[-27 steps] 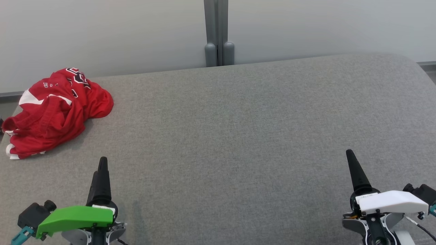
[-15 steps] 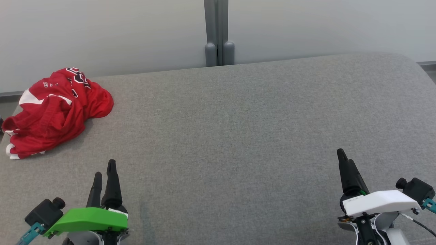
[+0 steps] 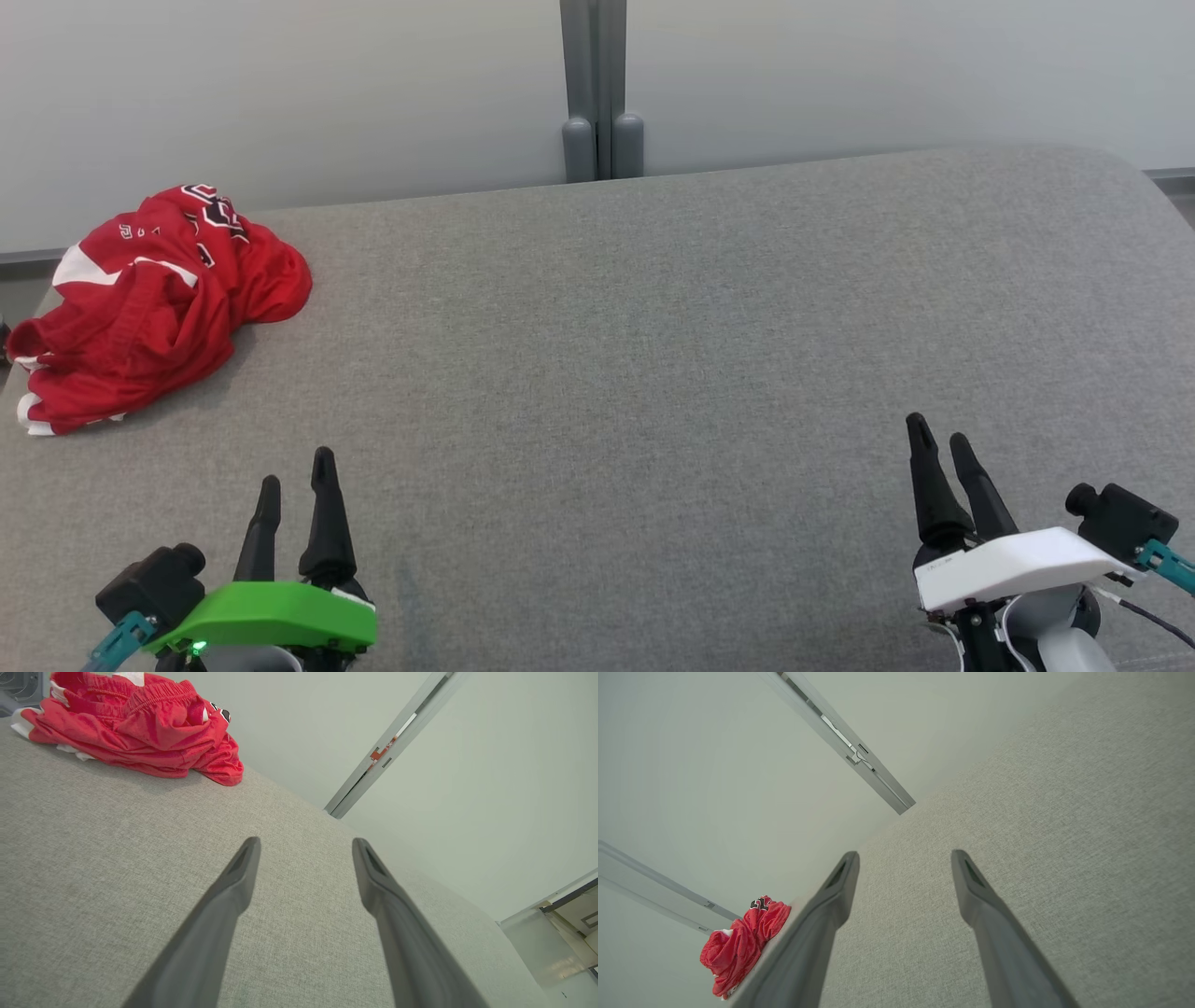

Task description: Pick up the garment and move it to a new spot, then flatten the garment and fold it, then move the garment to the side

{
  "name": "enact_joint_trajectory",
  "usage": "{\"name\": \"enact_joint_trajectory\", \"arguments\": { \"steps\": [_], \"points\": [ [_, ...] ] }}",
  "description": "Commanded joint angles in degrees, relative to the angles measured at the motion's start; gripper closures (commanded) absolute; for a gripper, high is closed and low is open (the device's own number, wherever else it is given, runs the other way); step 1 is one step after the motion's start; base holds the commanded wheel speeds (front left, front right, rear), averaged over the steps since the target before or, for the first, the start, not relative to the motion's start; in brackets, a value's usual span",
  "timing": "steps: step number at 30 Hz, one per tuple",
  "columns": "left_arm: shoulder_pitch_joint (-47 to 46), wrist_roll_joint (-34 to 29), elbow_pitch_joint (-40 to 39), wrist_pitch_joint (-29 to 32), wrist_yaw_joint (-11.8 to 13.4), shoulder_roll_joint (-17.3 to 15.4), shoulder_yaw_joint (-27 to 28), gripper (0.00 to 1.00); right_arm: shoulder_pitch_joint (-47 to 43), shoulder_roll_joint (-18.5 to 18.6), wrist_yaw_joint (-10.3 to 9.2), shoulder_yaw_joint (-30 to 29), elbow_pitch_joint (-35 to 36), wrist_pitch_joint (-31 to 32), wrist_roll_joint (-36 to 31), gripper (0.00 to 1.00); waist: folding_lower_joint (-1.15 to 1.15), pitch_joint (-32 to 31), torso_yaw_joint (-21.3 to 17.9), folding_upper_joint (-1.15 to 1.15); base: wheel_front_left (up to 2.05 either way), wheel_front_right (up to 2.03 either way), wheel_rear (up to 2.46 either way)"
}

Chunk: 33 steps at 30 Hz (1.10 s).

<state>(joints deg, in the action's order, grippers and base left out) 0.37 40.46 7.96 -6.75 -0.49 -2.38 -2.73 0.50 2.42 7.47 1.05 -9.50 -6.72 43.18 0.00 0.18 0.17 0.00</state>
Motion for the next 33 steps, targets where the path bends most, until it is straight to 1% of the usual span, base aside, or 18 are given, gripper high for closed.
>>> {"name": "enact_joint_trajectory", "arguments": {
  "steps": [1,17,33],
  "points": [
    [0.2,-1.97,-0.57,-0.62,0.29,-0.42,-0.2,0.0,0.1,0.33,0.02,0.27,0.92,-0.68,-1.82,0.0,0.0,0.02,0.02,0.0,0.0,0.0,0.0],
    [1.07,-11.72,0.25,-3.06,1.05,-0.51,-1.82,0.0,-0.39,0.4,0.03,2.2,1.0,-3.14,-11.29,0.0,0.0,0.21,0.04,0.0,0.0,0.0,0.0],
    [1.45,-19.34,2.26,-5.12,2.08,-0.59,-3.02,0.0,-0.93,0.48,0.03,3.33,1.27,-5.13,-18.59,0.0,0.0,0.42,0.16,0.0,0.0,0.0,0.0]
  ]
}}
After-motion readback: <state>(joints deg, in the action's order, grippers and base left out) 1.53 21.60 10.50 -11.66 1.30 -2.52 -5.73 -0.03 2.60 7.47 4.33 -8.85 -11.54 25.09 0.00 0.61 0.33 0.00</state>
